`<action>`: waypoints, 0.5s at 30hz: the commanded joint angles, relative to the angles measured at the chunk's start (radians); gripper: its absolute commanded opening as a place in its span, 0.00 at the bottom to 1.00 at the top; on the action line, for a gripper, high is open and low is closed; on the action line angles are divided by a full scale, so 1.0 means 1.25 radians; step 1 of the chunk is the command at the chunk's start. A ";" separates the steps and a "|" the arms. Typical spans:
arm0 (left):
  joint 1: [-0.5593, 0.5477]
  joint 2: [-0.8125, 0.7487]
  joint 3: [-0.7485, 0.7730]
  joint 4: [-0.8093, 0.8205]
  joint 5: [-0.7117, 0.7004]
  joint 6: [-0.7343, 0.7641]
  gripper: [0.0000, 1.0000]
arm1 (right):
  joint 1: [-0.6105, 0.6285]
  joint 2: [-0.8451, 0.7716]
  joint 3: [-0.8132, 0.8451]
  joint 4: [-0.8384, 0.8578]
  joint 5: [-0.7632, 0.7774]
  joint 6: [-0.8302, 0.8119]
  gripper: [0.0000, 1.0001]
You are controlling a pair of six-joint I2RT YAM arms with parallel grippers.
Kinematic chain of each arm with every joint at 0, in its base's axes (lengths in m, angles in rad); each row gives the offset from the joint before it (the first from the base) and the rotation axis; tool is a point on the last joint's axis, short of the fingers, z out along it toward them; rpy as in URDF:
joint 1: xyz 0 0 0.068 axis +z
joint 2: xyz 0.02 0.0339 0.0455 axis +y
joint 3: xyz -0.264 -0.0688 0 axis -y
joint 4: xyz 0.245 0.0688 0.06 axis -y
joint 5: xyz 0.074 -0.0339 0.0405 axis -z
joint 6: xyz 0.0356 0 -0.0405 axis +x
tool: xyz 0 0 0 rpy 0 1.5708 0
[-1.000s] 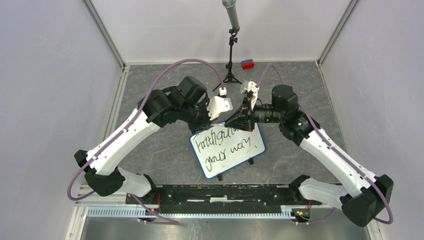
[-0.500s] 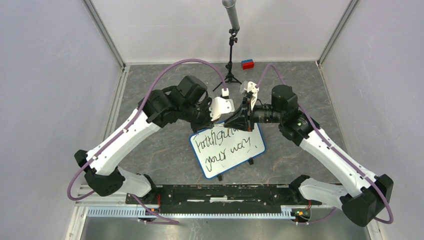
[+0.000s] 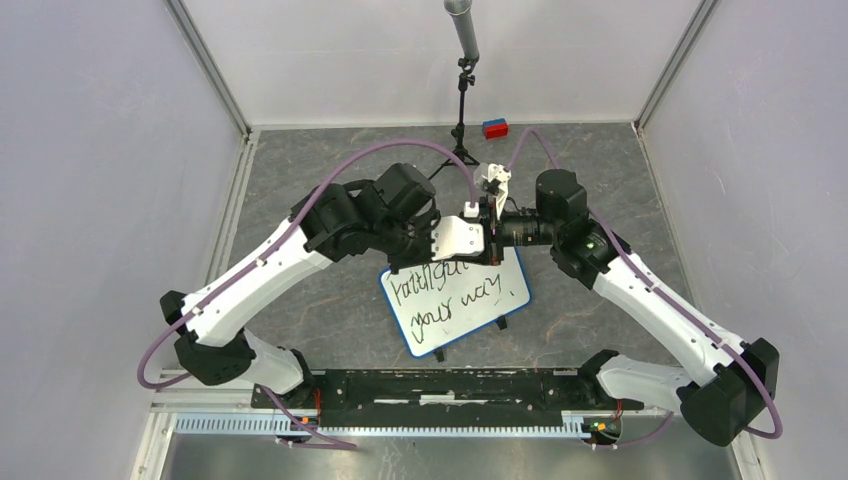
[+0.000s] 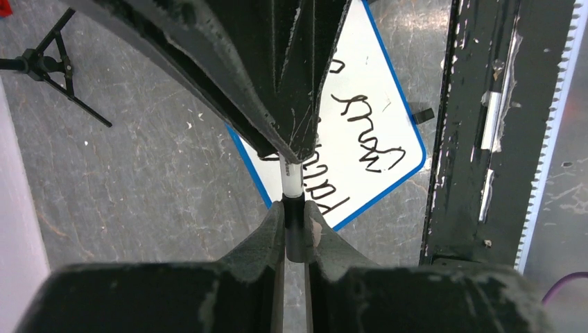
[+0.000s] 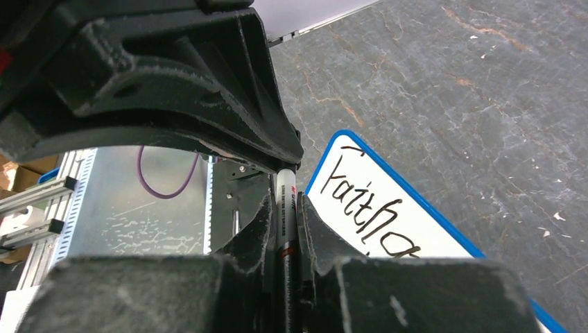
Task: Write a sentence on the whiteboard
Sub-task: Close the whiteboard marker at the center of the board.
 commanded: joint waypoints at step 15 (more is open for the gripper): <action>-0.011 -0.008 0.077 0.165 0.005 -0.034 0.23 | -0.039 0.014 0.017 0.064 -0.043 0.029 0.00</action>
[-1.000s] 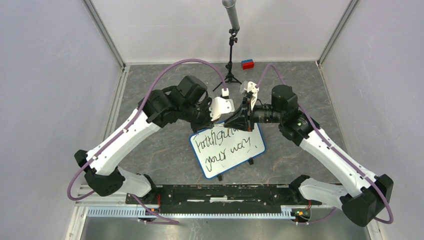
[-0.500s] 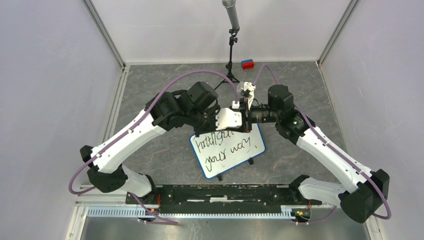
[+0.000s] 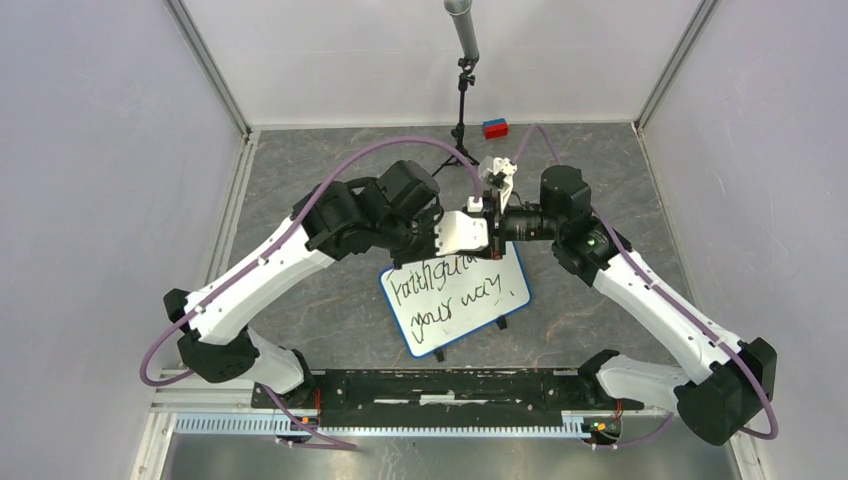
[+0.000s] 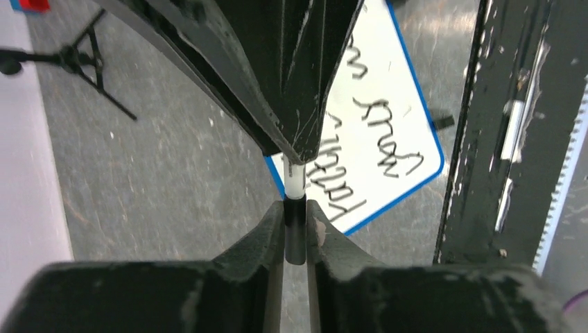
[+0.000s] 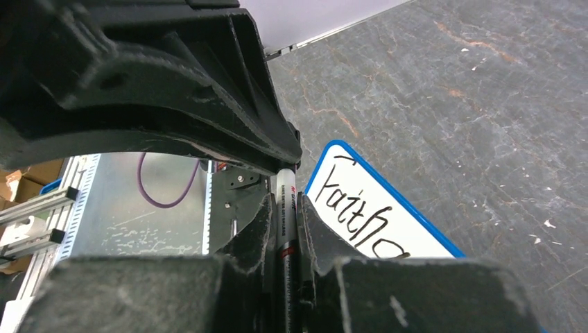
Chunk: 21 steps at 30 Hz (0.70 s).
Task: Write a sentence on the whiteboard
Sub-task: Close the whiteboard marker at the center of the board, then place the whiteboard marker at the center of the board.
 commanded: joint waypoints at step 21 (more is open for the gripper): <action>0.201 -0.152 -0.178 0.181 0.216 0.015 0.71 | -0.078 -0.014 0.002 0.158 -0.125 0.134 0.00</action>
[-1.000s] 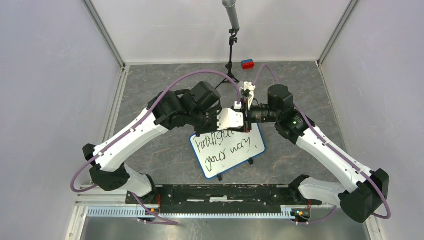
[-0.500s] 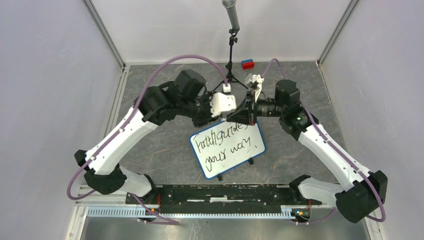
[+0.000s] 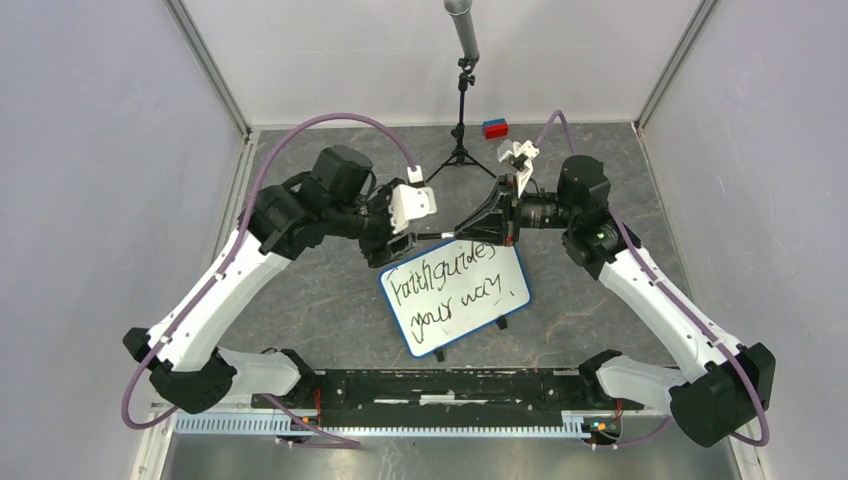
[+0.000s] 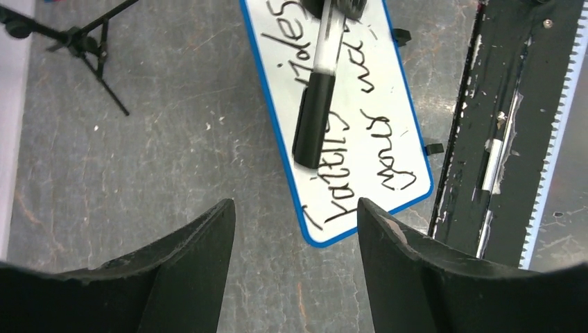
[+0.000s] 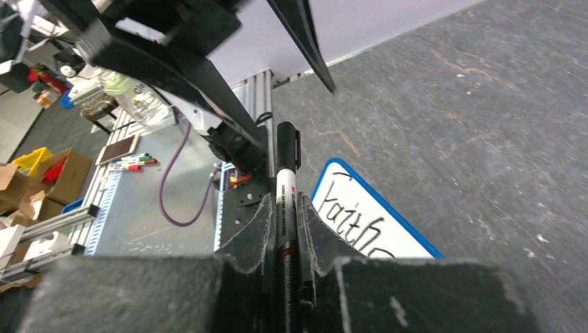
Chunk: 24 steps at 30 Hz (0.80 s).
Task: Write a sentence on the whiteboard
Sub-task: Place the whiteboard marker at the center of the board.
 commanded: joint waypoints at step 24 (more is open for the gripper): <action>-0.190 0.107 0.072 0.103 0.005 -0.013 0.02 | 0.123 0.009 -0.021 0.073 0.018 0.039 0.00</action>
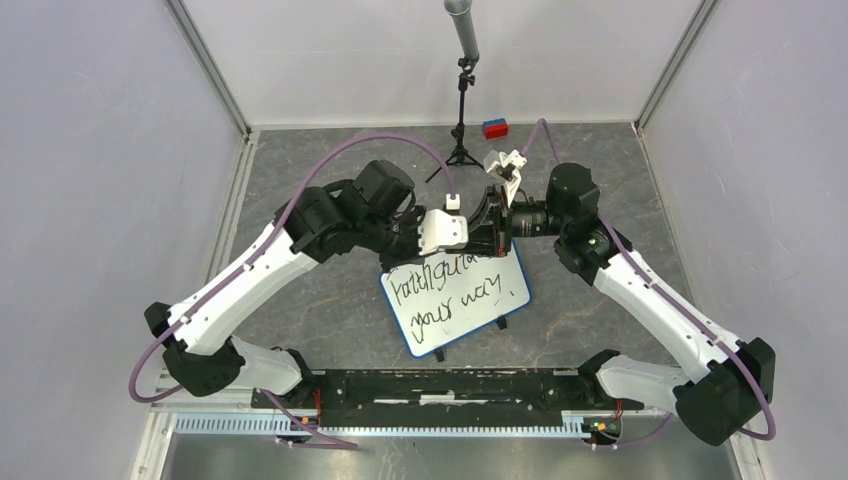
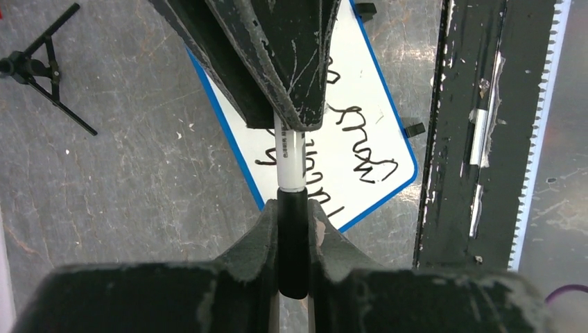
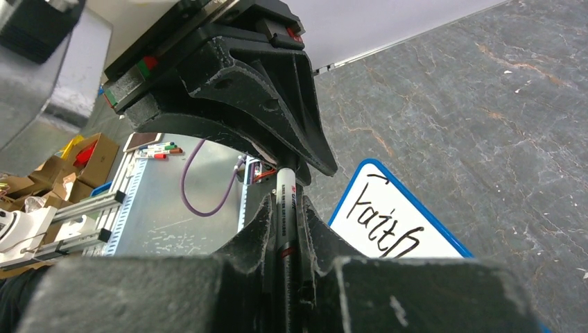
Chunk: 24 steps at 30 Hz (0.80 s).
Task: Write a sentence on the whiteboard
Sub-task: Place the whiteboard marker at the center of the board.
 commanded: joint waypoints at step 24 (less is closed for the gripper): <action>0.390 -0.016 -0.012 0.071 0.234 -0.112 0.02 | -0.190 -0.022 0.099 -0.096 -0.008 -0.109 0.69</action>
